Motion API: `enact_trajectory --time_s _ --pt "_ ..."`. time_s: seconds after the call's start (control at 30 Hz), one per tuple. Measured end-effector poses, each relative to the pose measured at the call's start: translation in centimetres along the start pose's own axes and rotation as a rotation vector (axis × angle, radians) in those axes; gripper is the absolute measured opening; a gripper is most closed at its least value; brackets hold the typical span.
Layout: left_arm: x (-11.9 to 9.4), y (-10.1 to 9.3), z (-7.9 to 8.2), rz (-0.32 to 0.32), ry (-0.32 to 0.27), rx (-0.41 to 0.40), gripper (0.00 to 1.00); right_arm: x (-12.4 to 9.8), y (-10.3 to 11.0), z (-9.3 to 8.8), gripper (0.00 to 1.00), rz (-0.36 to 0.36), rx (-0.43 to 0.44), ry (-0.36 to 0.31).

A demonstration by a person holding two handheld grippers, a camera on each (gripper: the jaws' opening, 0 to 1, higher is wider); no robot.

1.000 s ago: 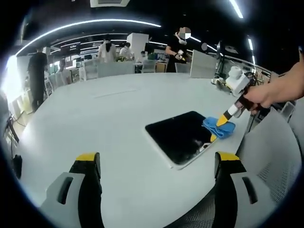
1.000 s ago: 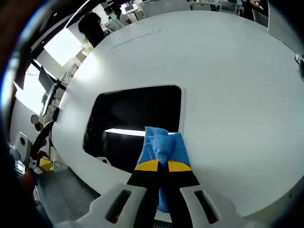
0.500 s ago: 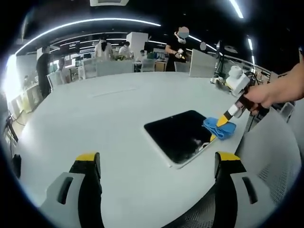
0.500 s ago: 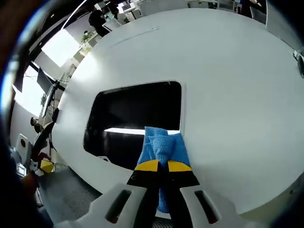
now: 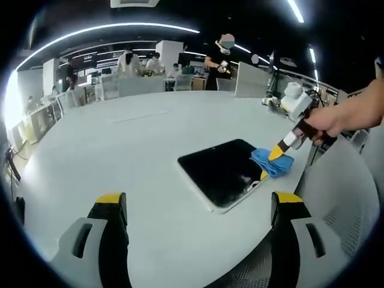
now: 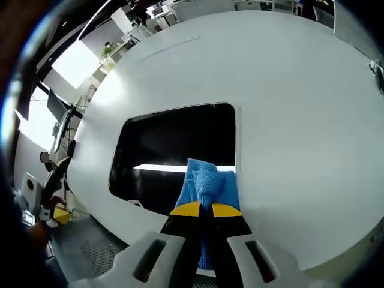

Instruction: Wipe the mirror surface with the cleaning cloth until all visible marks leave the cleaned area.

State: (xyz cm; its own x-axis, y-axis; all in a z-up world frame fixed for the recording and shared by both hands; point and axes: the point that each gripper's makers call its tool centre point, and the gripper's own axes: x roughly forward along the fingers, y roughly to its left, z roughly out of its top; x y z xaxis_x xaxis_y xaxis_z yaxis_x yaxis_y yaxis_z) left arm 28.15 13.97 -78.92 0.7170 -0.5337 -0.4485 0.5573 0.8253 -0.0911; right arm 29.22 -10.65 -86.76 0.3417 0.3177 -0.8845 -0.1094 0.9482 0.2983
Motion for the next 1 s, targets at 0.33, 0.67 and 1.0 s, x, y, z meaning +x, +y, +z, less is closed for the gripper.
enact_trajectory --time_s 0.33,0.67,1.0 --pt "0.0 -0.1 -0.1 -0.005 0.008 0.005 0.99 0.6 1.6 0.2 0.00 0.002 -0.018 0.004" --pt "0.1 -0.2 -0.2 -0.007 0.014 0.015 0.99 1.4 4.1 0.3 0.00 0.020 -0.046 0.020" --pt "0.1 -0.3 0.0 -0.018 0.005 0.010 0.99 2.2 5.8 0.7 0.00 0.035 -0.074 0.038"
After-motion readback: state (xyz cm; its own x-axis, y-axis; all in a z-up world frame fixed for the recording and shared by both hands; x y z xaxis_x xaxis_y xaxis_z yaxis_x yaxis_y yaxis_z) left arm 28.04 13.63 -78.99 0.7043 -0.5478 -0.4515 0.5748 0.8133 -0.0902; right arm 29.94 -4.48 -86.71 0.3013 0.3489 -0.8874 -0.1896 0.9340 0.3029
